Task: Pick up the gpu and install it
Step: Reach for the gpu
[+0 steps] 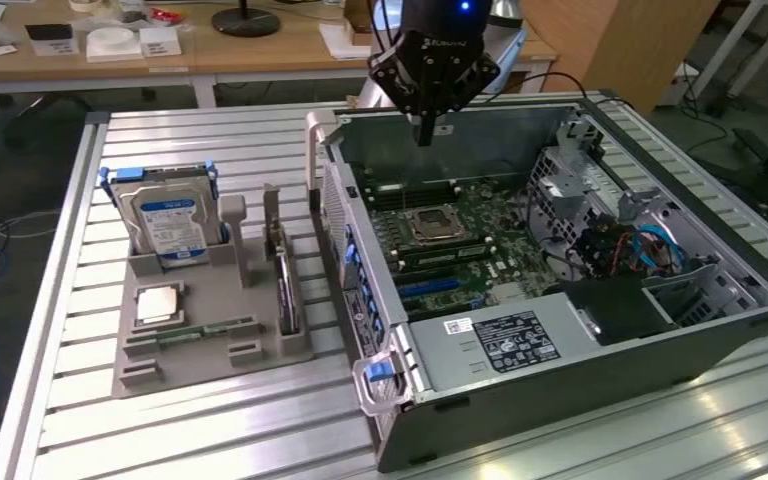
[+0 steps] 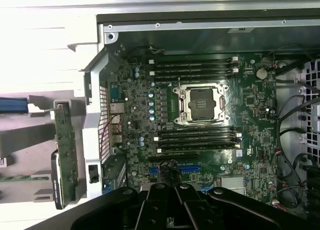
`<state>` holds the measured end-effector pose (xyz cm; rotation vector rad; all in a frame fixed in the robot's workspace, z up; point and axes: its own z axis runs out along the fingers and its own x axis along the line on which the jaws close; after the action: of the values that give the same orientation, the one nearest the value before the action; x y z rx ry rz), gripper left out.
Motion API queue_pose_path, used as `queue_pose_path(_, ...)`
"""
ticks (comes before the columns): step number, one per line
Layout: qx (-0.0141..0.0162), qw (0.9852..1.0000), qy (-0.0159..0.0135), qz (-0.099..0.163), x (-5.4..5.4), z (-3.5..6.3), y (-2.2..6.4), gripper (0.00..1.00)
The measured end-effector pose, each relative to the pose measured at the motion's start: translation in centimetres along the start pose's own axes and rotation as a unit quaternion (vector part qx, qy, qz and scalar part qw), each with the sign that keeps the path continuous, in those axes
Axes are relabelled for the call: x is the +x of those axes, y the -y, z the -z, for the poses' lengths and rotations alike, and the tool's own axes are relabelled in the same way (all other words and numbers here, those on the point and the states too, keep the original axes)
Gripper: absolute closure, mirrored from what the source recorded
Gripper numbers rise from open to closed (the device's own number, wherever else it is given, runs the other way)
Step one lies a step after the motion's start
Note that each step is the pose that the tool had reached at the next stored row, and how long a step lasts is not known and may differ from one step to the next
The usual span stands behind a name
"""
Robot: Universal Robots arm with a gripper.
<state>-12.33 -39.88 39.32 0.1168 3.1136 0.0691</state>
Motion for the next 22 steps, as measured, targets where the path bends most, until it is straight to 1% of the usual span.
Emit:
queue_pose_path(11,0.0001,1.0,-0.0001,0.0,1.0,0.04,0.08,0.89)
queue_pose_path(15,0.0001,1.0,0.0,0.0,1.6,0.05,0.12,0.89)
queue_pose_path(22,0.0001,1.0,0.0,0.0,3.0,0.08,0.23,0.89)
